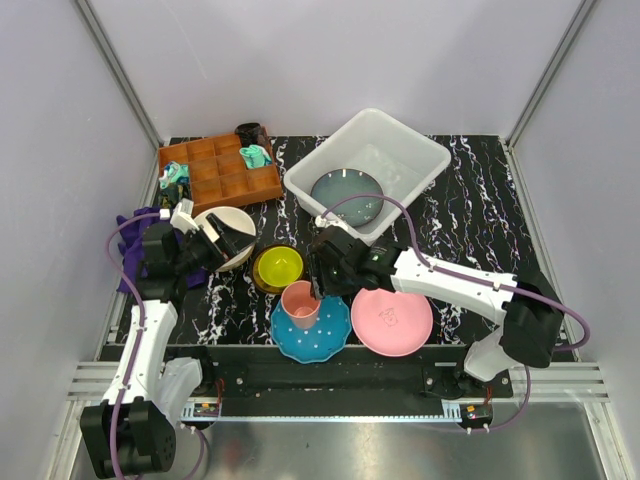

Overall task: Place the mixed dishes into the plastic bin
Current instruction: Pick up the cup at the center of the board.

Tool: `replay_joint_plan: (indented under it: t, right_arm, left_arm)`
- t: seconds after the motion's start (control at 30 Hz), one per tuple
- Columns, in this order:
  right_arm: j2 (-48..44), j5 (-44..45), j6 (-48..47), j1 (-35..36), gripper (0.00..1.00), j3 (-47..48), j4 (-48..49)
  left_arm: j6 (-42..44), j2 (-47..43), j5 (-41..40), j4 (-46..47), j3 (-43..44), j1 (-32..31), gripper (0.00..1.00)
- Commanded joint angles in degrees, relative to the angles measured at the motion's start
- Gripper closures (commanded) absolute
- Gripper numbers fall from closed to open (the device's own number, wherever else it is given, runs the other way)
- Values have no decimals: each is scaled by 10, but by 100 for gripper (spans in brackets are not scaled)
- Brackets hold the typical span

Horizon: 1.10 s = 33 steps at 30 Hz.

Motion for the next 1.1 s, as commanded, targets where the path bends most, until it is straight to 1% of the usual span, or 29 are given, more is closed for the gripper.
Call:
replay_joint_plan:
  t: [0.0,0.07,0.23,0.3,0.33,0.5,0.57,0.63,0.67,0.73,0.8,0.9,1.0,1.03,1.07]
  right_arm:
    - [8,18,-2,4,43,14,20]
    - [10,18,-2,4,44,12,22]
    - [20,14,0,4,52,9,28]
    - [21,14,3,4,56,9,29]
    - [21,13,4,4,61,9,31]
    - [14,14,6,3,70,8,30]
    - [11,10,6,4,75,7,31]
    - [9,5,8,3,77,5,31]
    - [7,3,9,4,81,4,30]
    - [-1,3,13,4,86,1,29]
    - [-14,8,14,3,94,0,24]
    - [-40,15,9,3,100,6,11]
    - [-75,52,-5,3,100,29,-20]
    - [-84,89,-6,1,100,49,-28]
    - [-93,105,-11,-2,100,60,-37]
  left_arm:
    - [3,1,2,29,-3,-2,5]
    - [2,2,4,33,-6,-2,5]
    - [-3,2,5,41,-13,-2,5]
    - [-5,1,6,44,-15,-2,5]
    - [-5,2,6,43,-15,-2,5]
    - [-5,3,6,43,-13,-2,5]
    - [-6,5,5,44,-13,-1,5]
    - [-6,6,6,45,-13,-1,5]
    - [-6,6,6,45,-13,-1,5]
    - [-6,6,5,45,-14,-1,5]
    - [-7,7,6,46,-15,-1,4]
    - [-7,7,6,47,-15,-1,5]
    - [-7,7,6,45,-14,-2,5]
    - [-6,7,5,46,-14,-1,5]
    - [-7,7,5,45,-14,-1,5]
